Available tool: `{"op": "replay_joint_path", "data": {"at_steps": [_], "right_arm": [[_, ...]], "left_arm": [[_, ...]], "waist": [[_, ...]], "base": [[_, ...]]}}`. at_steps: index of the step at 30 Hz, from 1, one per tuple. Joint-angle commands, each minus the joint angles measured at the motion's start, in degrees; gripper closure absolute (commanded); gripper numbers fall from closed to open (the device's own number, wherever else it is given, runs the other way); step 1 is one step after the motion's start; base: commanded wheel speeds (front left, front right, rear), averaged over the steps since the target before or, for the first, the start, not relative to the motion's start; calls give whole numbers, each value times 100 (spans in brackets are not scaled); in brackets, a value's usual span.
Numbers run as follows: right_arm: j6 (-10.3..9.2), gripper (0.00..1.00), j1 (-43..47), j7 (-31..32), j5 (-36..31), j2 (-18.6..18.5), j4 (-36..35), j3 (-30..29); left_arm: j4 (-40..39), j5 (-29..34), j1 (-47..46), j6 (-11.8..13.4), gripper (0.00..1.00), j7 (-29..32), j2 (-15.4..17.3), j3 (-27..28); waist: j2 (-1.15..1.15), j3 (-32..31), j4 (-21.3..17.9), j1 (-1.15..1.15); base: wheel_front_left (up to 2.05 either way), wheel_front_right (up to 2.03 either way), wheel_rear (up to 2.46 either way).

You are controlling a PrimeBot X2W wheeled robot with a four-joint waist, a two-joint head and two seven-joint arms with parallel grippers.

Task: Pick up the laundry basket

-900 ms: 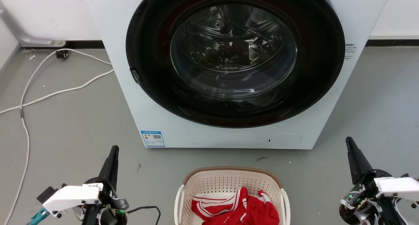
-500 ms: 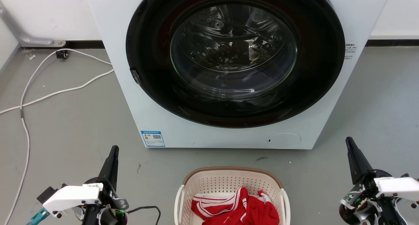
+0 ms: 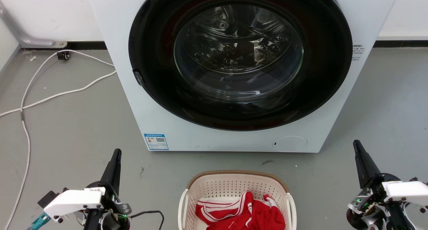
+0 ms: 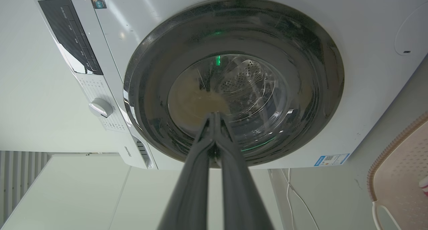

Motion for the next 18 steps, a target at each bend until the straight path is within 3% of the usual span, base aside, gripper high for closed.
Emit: {"op": "replay_joint_path", "data": {"at_steps": [1,9,10,18], "right_arm": [[0,100,-65,14,-30,15,5,-8],[0,100,-65,15,-31,17,5,-10],[0,0,-65,15,-31,17,5,-10],[-1,0,207,-124,-61,19,53,83]], "left_arm": [[7,28,-57,-25,100,18,-8,17],[7,36,-58,-25,100,25,-11,24],[7,37,-58,-25,0,26,-12,24],[96,56,180,8,0,-126,-40,-75]], "waist": [[0,0,0,0],[0,0,0,0],[0,0,0,0],[0,0,-1,0]], "base": [[0,0,0],[0,0,0],[0,0,0],[0,0,0]]}}
